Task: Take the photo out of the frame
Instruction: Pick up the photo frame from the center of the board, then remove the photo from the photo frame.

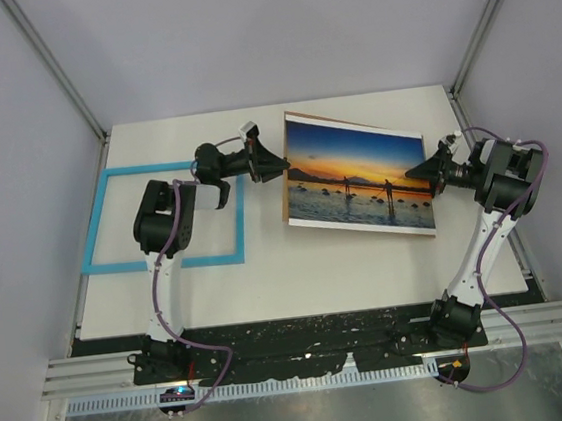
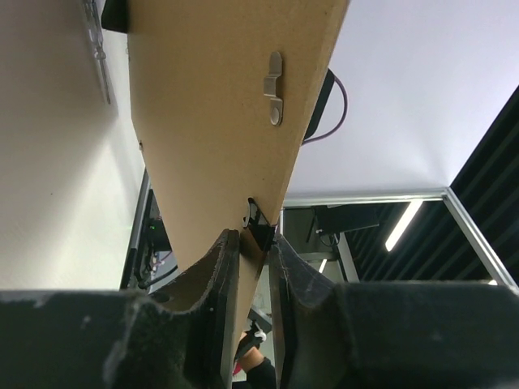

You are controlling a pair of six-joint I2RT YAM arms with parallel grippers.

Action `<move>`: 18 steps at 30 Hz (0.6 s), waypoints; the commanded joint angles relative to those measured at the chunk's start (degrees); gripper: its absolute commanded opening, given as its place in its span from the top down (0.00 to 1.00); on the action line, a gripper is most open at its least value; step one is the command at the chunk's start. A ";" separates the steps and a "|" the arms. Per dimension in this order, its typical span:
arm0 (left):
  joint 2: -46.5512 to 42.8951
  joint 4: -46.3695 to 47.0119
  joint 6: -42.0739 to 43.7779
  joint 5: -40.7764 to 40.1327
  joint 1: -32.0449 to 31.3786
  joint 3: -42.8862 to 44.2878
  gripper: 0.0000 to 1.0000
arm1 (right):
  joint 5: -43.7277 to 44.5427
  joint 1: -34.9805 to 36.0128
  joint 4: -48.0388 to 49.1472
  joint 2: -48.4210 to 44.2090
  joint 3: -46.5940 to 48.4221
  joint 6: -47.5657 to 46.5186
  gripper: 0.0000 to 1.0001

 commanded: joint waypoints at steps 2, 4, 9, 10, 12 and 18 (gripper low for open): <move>-2.56 12.64 -1.41 -0.50 0.82 1.90 0.76 | -5.84 -0.01 -9.50 -0.23 0.09 -1.94 0.21; -2.65 12.64 -1.41 -0.58 0.82 1.81 0.76 | -5.75 -0.01 -9.58 -0.05 0.09 -2.03 0.21; -3.00 12.63 -1.50 -0.76 0.91 1.72 0.76 | -5.58 -0.01 -9.50 0.74 0.00 -2.12 0.20; -3.09 12.63 -1.59 -0.85 1.00 1.72 0.77 | -5.58 -0.01 -9.58 1.00 0.00 -2.12 0.20; -3.35 12.64 -1.59 -0.94 1.00 1.81 0.77 | -5.75 -0.01 -9.50 1.27 -0.09 -2.20 0.20; -3.88 12.72 -1.59 -1.20 0.91 1.63 0.87 | -6.10 -0.01 -9.50 1.27 -0.35 -2.47 0.20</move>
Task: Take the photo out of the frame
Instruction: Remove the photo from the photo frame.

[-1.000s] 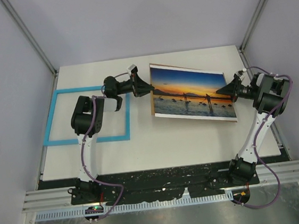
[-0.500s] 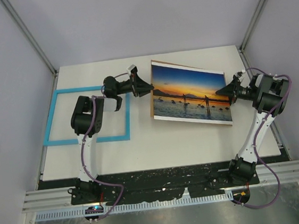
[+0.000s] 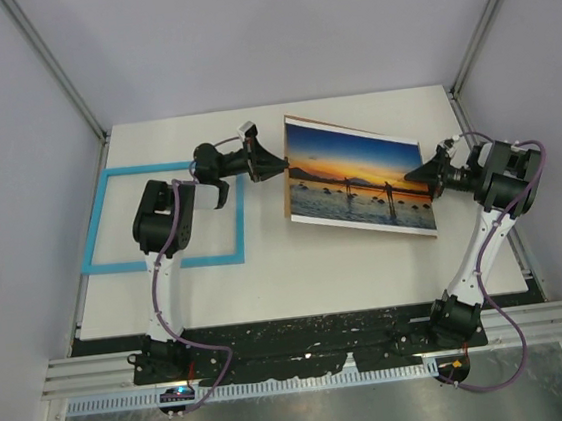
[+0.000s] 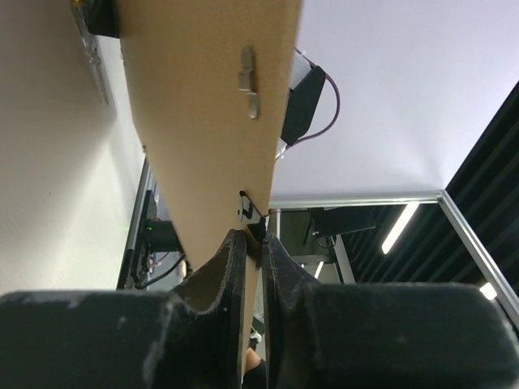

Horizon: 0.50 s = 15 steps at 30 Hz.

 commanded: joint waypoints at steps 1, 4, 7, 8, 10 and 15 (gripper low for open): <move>-3.95 12.57 -0.60 -1.13 0.49 1.54 0.90 | -6.08 -0.03 -9.74 -0.96 -0.39 -1.88 0.20; -4.39 12.57 -0.60 -1.31 0.49 1.54 0.93 | -6.08 0.06 -9.74 -1.22 -0.39 -1.88 0.20; -4.91 12.57 -0.78 -1.40 0.49 1.54 1.00 | -6.00 0.15 -9.74 -1.31 -0.39 -1.88 0.20; -5.00 12.57 -0.87 -1.48 0.49 1.54 1.00 | -5.91 0.15 -9.74 -1.31 -0.31 -1.79 0.19; -5.44 12.57 -1.04 -1.57 0.58 1.46 1.00 | -5.73 0.15 -9.74 -1.31 -0.22 -1.70 0.19; -6.58 12.48 -1.66 -2.01 1.54 1.81 1.00 | -5.03 0.06 -9.65 -1.31 0.22 -1.53 0.19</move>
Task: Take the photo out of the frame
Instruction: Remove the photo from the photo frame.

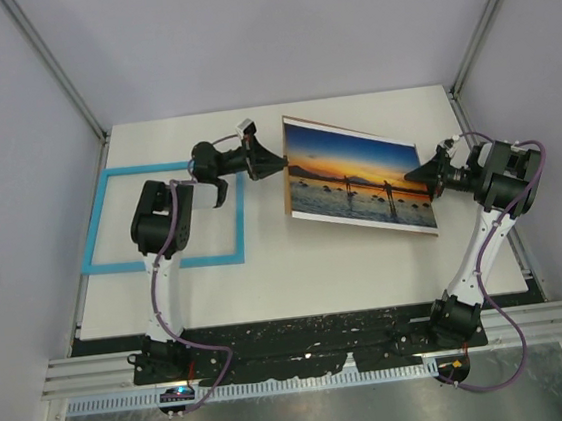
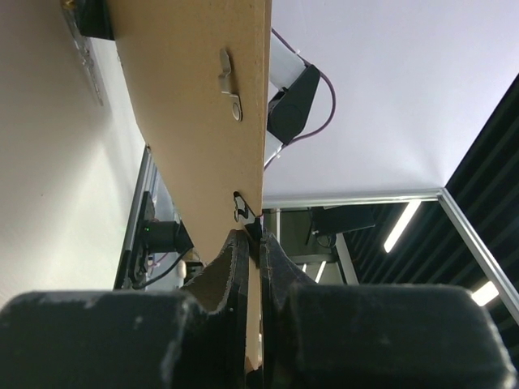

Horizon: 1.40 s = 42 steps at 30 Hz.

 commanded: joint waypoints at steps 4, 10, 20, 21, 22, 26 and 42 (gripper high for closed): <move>-7.83 11.76 -1.73 -2.01 3.71 1.81 1.00 | -4.16 -0.47 -9.56 -1.57 0.86 -1.35 0.19; -10.48 6.58 1.87 -1.05 5.04 1.28 1.00 | -3.27 -0.38 -9.65 -2.72 1.82 -1.09 0.19; -12.76 -4.05 8.81 1.41 7.06 -1.00 1.00 | -1.96 -0.12 -9.56 -3.16 2.61 -0.83 0.30; -13.11 -5.37 9.95 1.59 7.76 -1.44 1.00 | -1.69 -0.12 -9.73 -3.25 2.79 -0.74 0.31; -13.46 -6.51 10.75 1.85 8.46 -1.79 1.00 | -0.99 -0.12 -9.82 -3.33 3.14 -0.74 0.33; -15.66 -13.01 15.93 3.17 11.36 -2.76 1.00 | 0.76 -0.12 -9.74 -4.04 4.54 -0.04 0.37; -23.40 -60.02 51.96 4.93 20.24 -1.71 1.00 | 12.45 -0.12 -5.63 -5.00 6.31 3.82 0.77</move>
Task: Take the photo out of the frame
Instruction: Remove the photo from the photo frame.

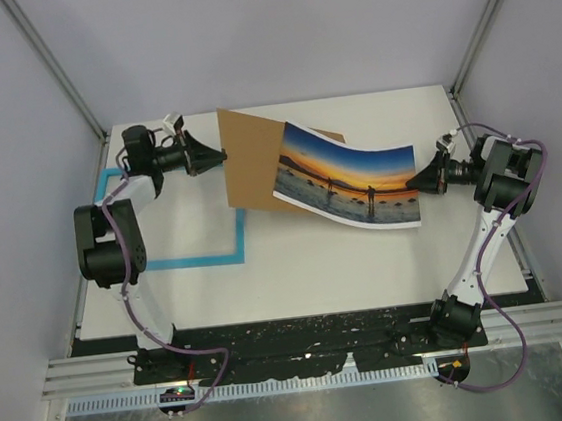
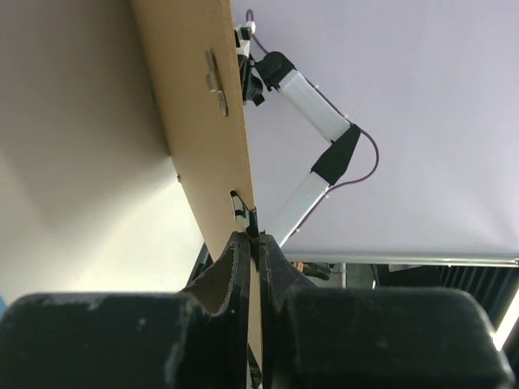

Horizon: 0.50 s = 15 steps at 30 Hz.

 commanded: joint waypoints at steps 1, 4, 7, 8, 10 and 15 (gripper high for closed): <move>-3.68 -15.16 12.82 1.41 2.37 3.36 1.00 | 8.40 -0.16 -4.61 -6.16 0.50 5.11 0.77; -4.39 -31.21 24.14 0.62 3.51 7.39 1.00 | 14.31 -0.16 1.54 -8.36 -0.57 9.09 0.77; -4.04 -45.92 33.82 -0.08 4.57 11.79 1.00 | 19.14 -0.16 1.74 -8.72 0.66 9.27 0.77; -3.95 -47.87 35.06 0.00 4.83 12.24 1.00 | 20.02 -0.16 1.65 -8.72 0.93 9.27 0.77; -3.77 -51.99 37.17 0.00 5.44 13.73 1.00 | 22.05 -0.16 1.65 -8.81 1.72 9.00 0.77; -1.67 -66.50 46.31 -1.05 7.11 20.49 1.00 | 28.64 -0.16 2.00 -9.16 3.47 7.78 0.76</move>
